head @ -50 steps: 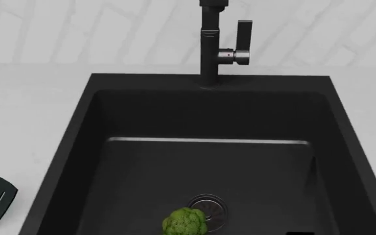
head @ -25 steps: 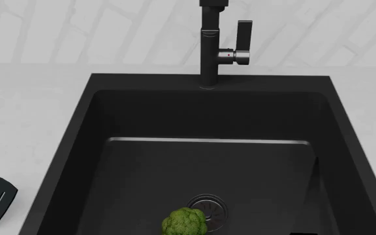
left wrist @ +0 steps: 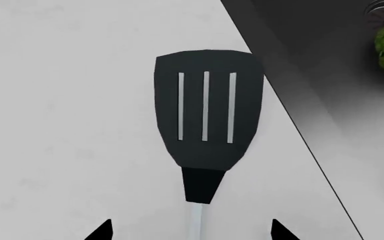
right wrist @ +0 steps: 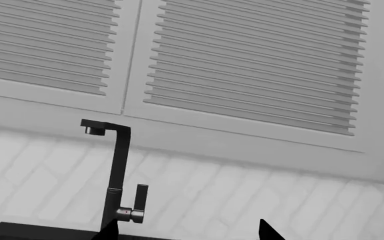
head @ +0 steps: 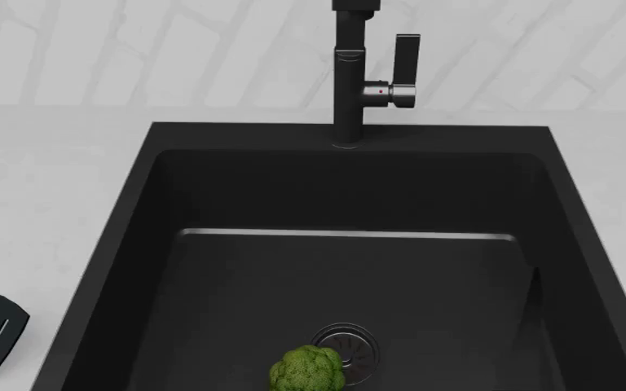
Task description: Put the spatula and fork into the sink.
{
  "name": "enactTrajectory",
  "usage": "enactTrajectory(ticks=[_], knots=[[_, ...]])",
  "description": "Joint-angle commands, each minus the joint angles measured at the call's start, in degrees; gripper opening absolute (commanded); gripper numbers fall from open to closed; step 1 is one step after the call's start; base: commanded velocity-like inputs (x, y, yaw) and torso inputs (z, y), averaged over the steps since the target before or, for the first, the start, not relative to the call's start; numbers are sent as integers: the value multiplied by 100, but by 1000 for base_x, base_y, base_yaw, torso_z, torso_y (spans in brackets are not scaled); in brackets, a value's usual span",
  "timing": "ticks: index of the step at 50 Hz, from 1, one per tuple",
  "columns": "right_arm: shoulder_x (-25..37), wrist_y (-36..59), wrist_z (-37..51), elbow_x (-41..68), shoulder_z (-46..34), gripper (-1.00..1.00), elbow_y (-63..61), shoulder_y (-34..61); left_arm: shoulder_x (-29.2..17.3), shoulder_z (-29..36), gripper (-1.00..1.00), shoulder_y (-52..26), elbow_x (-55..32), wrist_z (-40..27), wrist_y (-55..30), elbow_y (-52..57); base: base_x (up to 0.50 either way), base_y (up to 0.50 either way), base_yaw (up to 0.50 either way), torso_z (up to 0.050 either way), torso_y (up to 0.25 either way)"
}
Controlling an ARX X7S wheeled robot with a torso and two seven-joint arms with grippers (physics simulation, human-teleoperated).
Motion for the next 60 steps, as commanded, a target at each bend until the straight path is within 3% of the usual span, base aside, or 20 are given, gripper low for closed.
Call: enactTrajectory(ticks=[1, 17, 18, 37, 49, 55, 60], knots=[[98, 104, -257, 3, 200, 100, -54, -17, -11, -32, 100, 421, 397, 353, 295, -98, 0, 0, 0, 0, 0], [166, 114, -276, 29, 209, 100, -52, -24, 68, 191, 100, 926, 862, 574, 519, -381, 1, 0, -1, 0, 0], [163, 104, -284, 32, 214, 100, -52, -26, 65, 187, -100, 933, 879, 558, 539, -407, 0, 0, 0, -10, 0], [560, 220, -609, 11, 349, 100, -35, -116, 204, -13, -100, 615, 1079, 583, 645, -226, 2, 0, -2, -1, 0], [698, 218, -715, -29, 410, 100, -29, -212, 488, -406, -100, -492, 560, 207, 455, -63, 1, 0, -1, 0, 0], [759, 181, -766, -61, 463, 100, 14, -292, 1006, -327, -100, -1293, 404, 26, 112, -262, 0, 0, 0, 0, 0], [512, 42, -619, -14, 610, 100, 92, -451, 1742, -111, -100, -1752, 735, 196, 1, -554, 0, 0, -1, 0, 0]])
